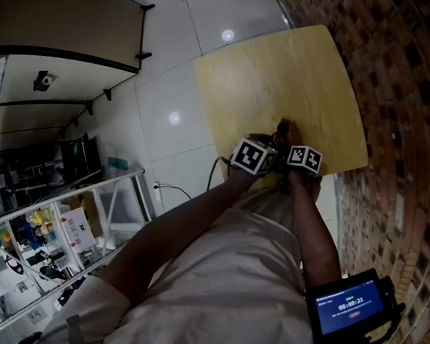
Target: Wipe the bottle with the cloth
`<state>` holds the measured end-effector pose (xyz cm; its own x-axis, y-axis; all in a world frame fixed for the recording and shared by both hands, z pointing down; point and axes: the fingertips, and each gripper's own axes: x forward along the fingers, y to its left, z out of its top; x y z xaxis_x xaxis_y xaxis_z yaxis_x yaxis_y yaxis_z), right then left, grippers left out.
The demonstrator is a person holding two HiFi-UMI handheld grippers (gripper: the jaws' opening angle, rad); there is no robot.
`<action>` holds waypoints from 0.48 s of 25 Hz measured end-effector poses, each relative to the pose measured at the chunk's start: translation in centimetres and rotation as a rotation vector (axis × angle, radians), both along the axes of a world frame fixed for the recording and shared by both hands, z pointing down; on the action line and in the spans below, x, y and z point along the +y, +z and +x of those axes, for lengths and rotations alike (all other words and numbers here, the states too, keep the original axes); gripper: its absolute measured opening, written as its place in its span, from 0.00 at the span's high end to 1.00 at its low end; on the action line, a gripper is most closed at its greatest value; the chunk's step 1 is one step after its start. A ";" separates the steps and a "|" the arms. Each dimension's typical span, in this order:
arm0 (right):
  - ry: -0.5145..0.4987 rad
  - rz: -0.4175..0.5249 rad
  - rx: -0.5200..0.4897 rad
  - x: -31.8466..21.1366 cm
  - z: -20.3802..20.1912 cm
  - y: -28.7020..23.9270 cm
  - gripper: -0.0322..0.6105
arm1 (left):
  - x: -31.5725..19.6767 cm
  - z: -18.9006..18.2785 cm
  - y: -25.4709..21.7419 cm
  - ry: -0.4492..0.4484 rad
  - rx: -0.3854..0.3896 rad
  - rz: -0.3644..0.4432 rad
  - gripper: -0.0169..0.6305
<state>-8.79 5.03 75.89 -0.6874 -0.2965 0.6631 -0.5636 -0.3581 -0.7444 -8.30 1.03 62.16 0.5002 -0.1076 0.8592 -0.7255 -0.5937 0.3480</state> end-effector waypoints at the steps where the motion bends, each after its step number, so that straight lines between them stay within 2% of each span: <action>1: 0.008 0.007 0.011 0.0 0.2 0.1 0.83 | 0.0 0.1 0.3 -0.068 0.032 -0.044 0.74; 3: 0.021 0.038 0.051 -0.1 1.3 -0.2 0.83 | -0.3 0.5 0.5 -0.186 0.104 -0.103 0.73; 5: 0.048 0.076 0.088 -0.2 2.8 -0.6 0.83 | -0.7 1.1 0.3 -0.232 0.161 -0.114 0.73; 8: 0.110 0.104 0.103 0.0 5.1 -1.2 0.83 | -0.2 2.0 -0.2 -0.143 0.189 -0.068 0.73; 10: 0.137 0.118 0.100 0.4 6.4 -1.5 0.83 | 0.3 2.3 -0.7 -0.056 0.189 -0.027 0.66; 12: 0.148 0.133 0.103 0.9 7.3 -1.7 0.83 | 0.8 1.9 -1.2 0.027 0.173 0.019 0.64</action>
<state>-1.49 5.88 74.19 -0.5606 -0.4783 0.6759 -0.5877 -0.3452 -0.7317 -6.40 1.82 60.98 0.6431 -0.1076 0.7581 -0.6395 -0.6201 0.4544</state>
